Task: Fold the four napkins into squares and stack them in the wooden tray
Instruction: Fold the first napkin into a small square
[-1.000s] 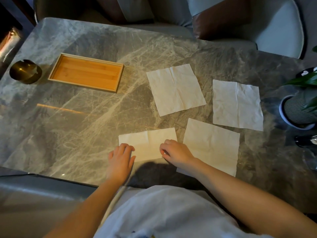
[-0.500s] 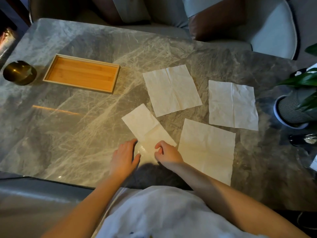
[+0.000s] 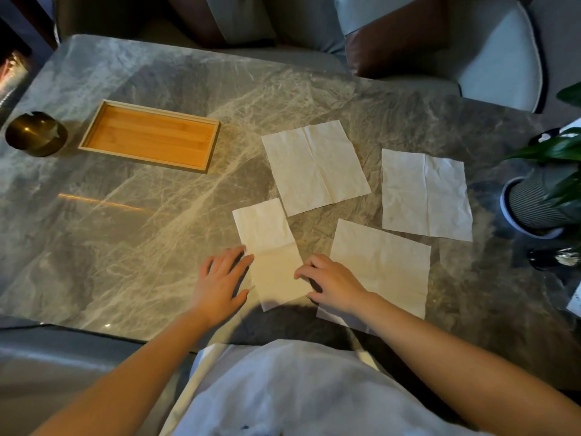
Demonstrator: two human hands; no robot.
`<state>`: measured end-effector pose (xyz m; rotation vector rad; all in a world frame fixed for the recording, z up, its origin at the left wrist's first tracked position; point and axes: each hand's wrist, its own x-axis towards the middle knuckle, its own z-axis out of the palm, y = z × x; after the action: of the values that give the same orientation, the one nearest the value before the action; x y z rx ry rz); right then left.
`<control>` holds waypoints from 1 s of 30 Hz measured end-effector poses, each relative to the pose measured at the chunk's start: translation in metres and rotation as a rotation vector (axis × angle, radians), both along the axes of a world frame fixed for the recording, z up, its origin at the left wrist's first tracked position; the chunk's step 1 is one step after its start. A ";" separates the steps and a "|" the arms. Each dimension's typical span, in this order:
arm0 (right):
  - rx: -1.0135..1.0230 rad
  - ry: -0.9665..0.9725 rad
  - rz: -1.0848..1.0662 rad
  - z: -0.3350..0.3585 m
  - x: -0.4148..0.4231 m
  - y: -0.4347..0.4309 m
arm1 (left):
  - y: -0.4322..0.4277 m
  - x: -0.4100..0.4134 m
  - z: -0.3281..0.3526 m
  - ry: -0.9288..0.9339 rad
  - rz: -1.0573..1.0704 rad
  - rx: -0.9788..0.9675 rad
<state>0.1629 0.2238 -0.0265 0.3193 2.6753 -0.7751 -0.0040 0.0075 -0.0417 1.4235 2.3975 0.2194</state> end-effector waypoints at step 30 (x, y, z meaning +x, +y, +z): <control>-0.062 0.164 -0.088 -0.006 0.006 -0.024 | -0.015 0.016 -0.001 -0.237 0.223 0.204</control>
<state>0.1692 0.1999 -0.0323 0.3748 2.7982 -0.9471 0.0124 -0.0073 -0.0427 1.1322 2.3835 0.6668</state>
